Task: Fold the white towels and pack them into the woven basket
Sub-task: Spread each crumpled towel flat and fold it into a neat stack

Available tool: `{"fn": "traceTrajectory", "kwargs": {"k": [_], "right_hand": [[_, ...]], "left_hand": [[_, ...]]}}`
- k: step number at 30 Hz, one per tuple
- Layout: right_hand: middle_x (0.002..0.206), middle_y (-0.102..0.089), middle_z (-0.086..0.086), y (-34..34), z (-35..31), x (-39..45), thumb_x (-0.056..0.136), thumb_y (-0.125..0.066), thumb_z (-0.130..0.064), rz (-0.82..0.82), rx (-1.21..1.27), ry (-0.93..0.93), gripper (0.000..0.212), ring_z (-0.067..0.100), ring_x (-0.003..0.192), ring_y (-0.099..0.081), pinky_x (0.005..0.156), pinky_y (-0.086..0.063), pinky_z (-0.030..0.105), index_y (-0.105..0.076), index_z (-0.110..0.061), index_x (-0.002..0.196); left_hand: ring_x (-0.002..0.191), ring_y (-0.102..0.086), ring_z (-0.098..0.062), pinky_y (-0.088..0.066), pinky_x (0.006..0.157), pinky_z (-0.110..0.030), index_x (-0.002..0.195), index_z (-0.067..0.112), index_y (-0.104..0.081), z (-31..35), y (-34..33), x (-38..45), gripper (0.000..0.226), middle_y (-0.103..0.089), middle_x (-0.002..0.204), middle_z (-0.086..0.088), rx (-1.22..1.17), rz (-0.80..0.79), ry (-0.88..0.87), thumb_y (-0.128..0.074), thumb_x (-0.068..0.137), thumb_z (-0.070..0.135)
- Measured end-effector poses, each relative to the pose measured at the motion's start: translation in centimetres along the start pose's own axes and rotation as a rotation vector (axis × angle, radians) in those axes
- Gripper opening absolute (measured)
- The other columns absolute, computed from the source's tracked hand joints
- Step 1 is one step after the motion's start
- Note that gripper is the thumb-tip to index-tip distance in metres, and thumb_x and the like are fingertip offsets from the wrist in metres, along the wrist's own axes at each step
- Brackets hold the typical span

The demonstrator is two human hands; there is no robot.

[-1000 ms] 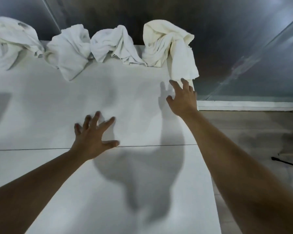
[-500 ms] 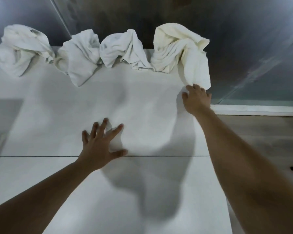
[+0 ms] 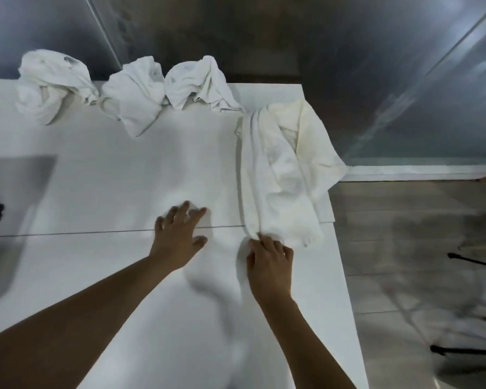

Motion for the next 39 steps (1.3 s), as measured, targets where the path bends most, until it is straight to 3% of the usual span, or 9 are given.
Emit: {"fn": "traceTrajectory", "kwargs": {"k": [5, 8, 11, 15, 21, 25, 29, 34, 39], "right_hand": [[0.102, -0.07, -0.003, -0.3, -4.2, -7.0, 0.083, -0.058, -0.018, -0.054, 0.034, 0.117, 0.018, 0.018, 0.091, -0.064, 0.087, -0.043, 0.037, -0.073, -0.025, 0.091], [0.098, -0.069, -0.007, -0.7, -6.3, -10.6, 0.083, -0.052, -0.019, -0.108, 0.112, 0.15, 0.025, 0.017, 0.089, -0.064, 0.085, -0.045, 0.036, -0.073, -0.027, 0.093], [0.113, -0.068, -0.007, -0.5, -7.4, -13.9, 0.088, -0.051, -0.018, -0.172, 0.213, 0.169, 0.033, 0.016, 0.102, -0.062, 0.092, -0.047, 0.035, -0.068, -0.027, 0.115], [0.118, -0.065, -0.003, 1.7, -7.4, -17.2, 0.086, -0.054, -0.013, -0.148, 0.382, 0.173, 0.033, 0.018, 0.104, -0.061, 0.089, -0.047, 0.031, -0.061, -0.02, 0.118], [0.136, -0.059, -0.005, 1.2, -3.6, -20.7, 0.067, -0.084, -0.031, -0.193, 0.031, 0.023, 0.073, 0.02, 0.129, -0.054, 0.111, -0.034, 0.044, -0.057, -0.027, 0.135], [0.107, -0.065, -0.006, 0.1, -3.7, -22.0, 0.067, -0.085, -0.017, -0.115, -0.008, 0.02, 0.038, 0.023, 0.097, -0.065, 0.099, -0.038, 0.039, -0.068, -0.025, 0.101], [0.084, -0.06, -0.008, 0.9, -5.8, -24.0, 0.093, -0.059, -0.023, -0.051, 0.03, -0.018, 0.004, 0.021, 0.083, -0.062, 0.097, -0.039, 0.038, -0.059, -0.023, 0.097], [0.077, -0.051, -0.005, 4.3, -11.5, -25.7, 0.104, -0.04, -0.017, -0.061, 0.302, -0.088, 0.01, 0.018, 0.063, -0.049, 0.064, -0.041, 0.036, -0.046, -0.019, 0.096], [0.089, -0.055, -0.003, 8.8, -16.0, -26.2, 0.106, -0.044, -0.024, -0.001, 0.36, -0.028, 0.005, 0.027, 0.07, -0.057, 0.063, -0.051, 0.047, -0.045, -0.019, 0.104]], "left_hand": [[0.148, -0.032, -0.029, -0.035, 0.114, -0.046, 0.156, 0.032, -0.031, 3.4, 0.5, -6.7, 0.07, -0.028, 0.164, 0.002, -0.086, 0.115, -0.252, -0.06, 0.094, 0.018], [0.147, -0.035, -0.031, -0.039, 0.113, -0.047, 0.153, 0.031, -0.037, 4.8, -1.3, -10.8, 0.075, -0.033, 0.162, 0.002, -0.02, 0.044, -0.436, -0.067, 0.088, 0.009], [0.151, -0.027, -0.031, -0.036, 0.116, -0.05, 0.156, 0.034, -0.028, 3.2, -3.8, -14.6, 0.078, -0.021, 0.166, 0.005, -0.042, -0.075, -0.398, -0.062, 0.091, 0.008], [0.151, -0.025, -0.033, -0.031, 0.116, -0.047, 0.159, 0.034, -0.02, 1.2, -5.0, -18.6, 0.093, -0.012, 0.168, 0.006, -0.027, -0.153, -0.329, -0.073, 0.083, 0.028], [0.125, -0.057, -0.032, -0.048, 0.096, -0.052, 0.129, 0.038, -0.05, 0.7, -5.4, -23.3, 0.089, -0.056, 0.141, -0.001, 0.032, -0.105, -0.259, -0.088, 0.051, 0.055], [0.112, -0.064, -0.032, -0.054, 0.088, -0.05, 0.118, 0.035, -0.051, 0.4, -6.4, -26.5, 0.083, -0.063, 0.123, -0.005, 0.095, -0.085, -0.242, -0.095, 0.047, 0.04], [0.108, -0.06, -0.026, -0.049, 0.083, -0.038, 0.116, 0.033, -0.061, -1.1, -6.1, -29.0, 0.039, -0.06, 0.115, 0.002, -0.025, -0.053, -0.175, -0.075, 0.081, 0.022], [0.098, -0.055, -0.024, -0.048, 0.08, -0.037, 0.115, 0.024, -0.06, -4.3, -3.8, -31.7, 0.021, -0.057, 0.104, 0.003, -0.288, -0.025, -0.17, -0.049, 0.099, 0.016], [0.079, -0.055, -0.018, -0.045, 0.069, -0.034, 0.094, 0.019, -0.059, -6.2, 1.8, -34.3, 0.011, -0.054, 0.086, 0.002, -0.48, 0.09, -0.183, -0.055, 0.091, 0.008]]}}
Point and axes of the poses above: each hand's wrist, its own x-axis towards the middle knuckle, its own y-axis out of the back of the hand, z = x × y, the point moved 6 cm from there along x, towards the middle knuckle
